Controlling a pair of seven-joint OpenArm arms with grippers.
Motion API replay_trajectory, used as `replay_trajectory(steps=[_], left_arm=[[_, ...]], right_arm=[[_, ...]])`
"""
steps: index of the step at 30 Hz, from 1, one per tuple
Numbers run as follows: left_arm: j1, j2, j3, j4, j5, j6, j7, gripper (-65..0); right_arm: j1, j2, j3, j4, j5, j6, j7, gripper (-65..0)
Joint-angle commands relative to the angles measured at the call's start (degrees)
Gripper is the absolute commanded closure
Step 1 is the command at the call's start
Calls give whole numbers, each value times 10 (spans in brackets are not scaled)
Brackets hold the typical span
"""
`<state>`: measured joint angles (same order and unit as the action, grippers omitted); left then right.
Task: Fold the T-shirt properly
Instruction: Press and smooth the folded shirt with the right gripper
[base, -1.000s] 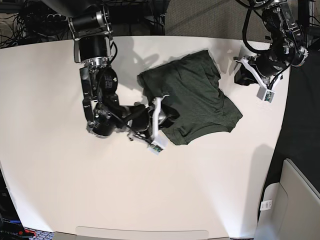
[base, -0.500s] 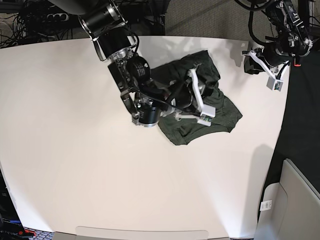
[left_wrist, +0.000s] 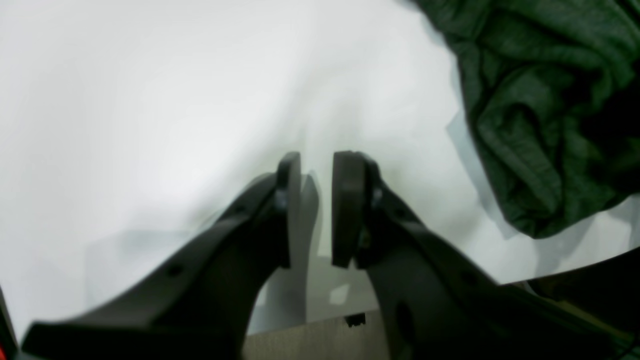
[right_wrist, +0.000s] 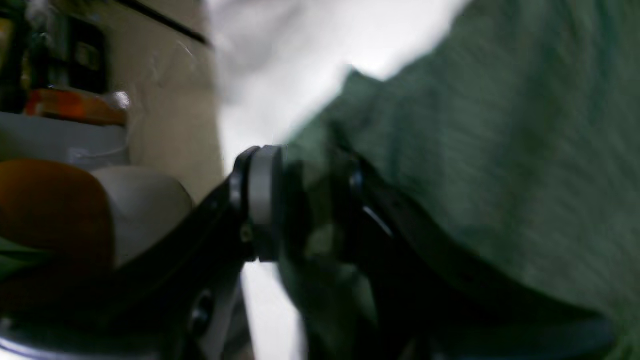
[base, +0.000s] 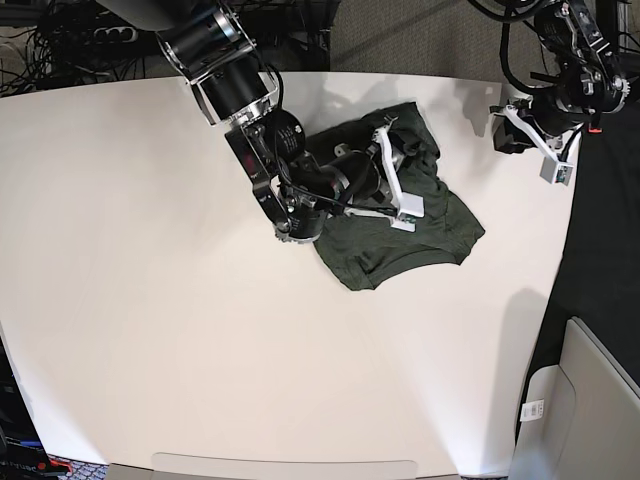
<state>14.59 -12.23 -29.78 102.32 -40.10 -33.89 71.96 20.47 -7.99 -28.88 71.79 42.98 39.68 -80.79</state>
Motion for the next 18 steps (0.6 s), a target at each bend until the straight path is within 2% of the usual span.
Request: replay_trajectory(steps=[1,4,14,18], left_arm=[[-3,-8,-3,9,-7,-2,-3,-115],[-3,-8,-3,9,-7,-2,-3,-115],[-3,-8,-4,9,-7,-2,-3,-115],[-3,-7,-30,9,-7,-2,-3,-115]], right_arm=[[21,-8,1,3,5,3,12,-171],[28,2,1,-26,-23,3,22,-171],[30,5,4,-81,-137,3,56,-171],[32,5,5,-99,-181,3,73,-171]])
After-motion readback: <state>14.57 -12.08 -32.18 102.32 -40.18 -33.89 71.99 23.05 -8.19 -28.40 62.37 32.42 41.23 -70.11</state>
